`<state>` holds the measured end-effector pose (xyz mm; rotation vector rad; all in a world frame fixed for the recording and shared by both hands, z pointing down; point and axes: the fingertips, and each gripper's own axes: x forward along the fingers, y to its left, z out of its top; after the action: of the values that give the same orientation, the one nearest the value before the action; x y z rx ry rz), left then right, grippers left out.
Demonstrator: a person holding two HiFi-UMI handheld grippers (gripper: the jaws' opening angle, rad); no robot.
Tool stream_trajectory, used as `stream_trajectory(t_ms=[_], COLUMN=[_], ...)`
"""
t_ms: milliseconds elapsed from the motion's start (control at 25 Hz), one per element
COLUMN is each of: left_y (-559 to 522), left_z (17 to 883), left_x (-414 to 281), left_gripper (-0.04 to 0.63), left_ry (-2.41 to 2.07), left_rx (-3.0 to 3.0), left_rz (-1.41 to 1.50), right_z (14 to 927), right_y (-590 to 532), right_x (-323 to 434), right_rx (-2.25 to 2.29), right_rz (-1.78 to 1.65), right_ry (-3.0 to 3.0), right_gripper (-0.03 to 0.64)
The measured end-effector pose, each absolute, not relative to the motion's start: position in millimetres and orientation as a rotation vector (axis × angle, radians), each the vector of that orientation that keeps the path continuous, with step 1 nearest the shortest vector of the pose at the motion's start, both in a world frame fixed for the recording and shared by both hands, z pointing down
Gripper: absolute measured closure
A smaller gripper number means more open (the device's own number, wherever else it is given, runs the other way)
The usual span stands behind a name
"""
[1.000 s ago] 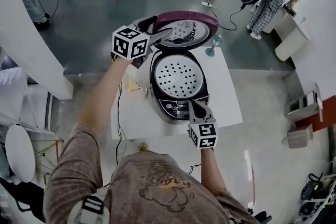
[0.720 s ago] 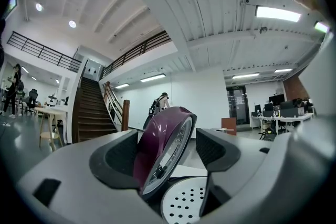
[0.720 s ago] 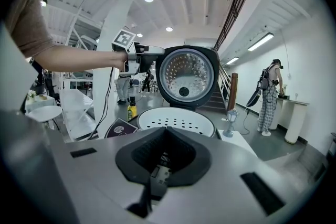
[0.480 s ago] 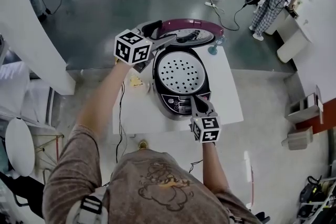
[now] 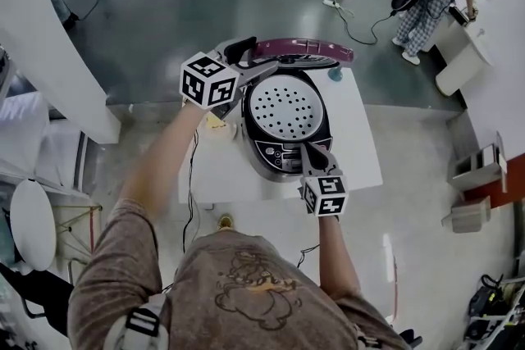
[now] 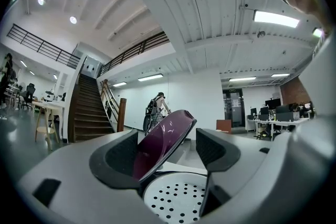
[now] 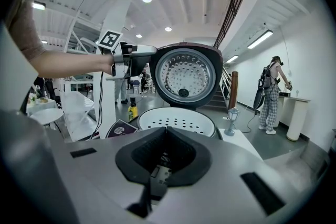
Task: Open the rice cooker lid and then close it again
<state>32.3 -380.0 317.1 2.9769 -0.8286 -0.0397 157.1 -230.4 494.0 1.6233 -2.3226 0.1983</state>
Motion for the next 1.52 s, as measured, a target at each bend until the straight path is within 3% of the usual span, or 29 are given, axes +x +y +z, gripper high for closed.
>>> stream_trajectory(t_ms=[1520], left_y=[-310.5], left_z=[370.1], left_x=[35.7], left_gripper=[0.252], left_ry=[-0.759], left_rx=[2.915], left_rz=[-0.038], right_z=[490.9], right_y=[-228.2], right_x=[158.7], right_rx=[1.629], right_rz=[0.2], right_ry=[-2.377], right_gripper=[0.612])
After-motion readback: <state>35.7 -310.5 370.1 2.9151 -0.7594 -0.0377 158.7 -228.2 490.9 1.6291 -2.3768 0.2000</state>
